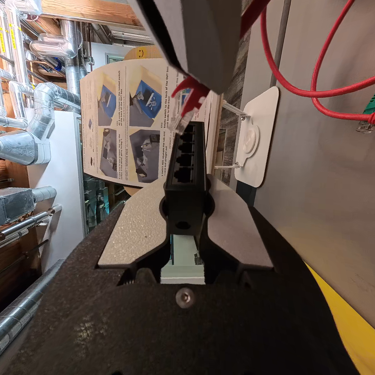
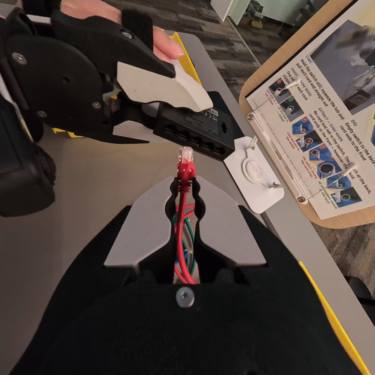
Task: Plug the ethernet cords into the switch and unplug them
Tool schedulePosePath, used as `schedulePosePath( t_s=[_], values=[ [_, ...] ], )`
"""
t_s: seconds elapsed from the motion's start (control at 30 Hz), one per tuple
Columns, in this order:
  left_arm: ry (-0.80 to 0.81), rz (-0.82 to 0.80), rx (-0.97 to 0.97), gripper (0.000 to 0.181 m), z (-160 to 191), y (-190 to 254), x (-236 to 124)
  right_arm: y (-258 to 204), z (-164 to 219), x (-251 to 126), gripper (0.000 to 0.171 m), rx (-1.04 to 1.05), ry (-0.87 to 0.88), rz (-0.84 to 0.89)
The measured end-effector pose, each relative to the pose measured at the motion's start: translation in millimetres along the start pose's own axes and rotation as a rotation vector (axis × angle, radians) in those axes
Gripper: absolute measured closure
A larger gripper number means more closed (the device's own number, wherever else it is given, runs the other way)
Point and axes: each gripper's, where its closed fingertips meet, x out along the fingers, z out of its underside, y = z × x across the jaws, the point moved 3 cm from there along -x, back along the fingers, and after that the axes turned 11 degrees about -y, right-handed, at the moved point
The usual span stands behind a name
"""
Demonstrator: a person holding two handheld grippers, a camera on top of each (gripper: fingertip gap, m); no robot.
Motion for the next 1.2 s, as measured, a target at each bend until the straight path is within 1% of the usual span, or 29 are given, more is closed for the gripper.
schedulePosePath(
  t_s=[0.47, 0.7, 1.0, 1.2],
  values=[
    [0.005, 0.011, 0.077, 0.152, -11.7, 11.2, -2.2, 5.3, 11.1, 18.6, 0.157, 0.061, -0.087, 0.005],
    [-0.024, 0.004, 0.163, 0.152, -16.5, 21.8, -0.6, 3.5, 22.5, 26.9, 0.157, 0.094, -0.186, -0.009],
    [-0.058, -0.007, 0.297, 0.152, -23.0, 34.9, -1.3, -0.5, 36.4, 35.9, 0.157, 0.201, -0.299, -0.050],
    [-0.068, 0.031, 0.336, 0.153, -25.2, 44.4, -1.0, -2.4, 43.2, 42.8, 0.157, 0.206, -0.358, -0.046]
  ],
)
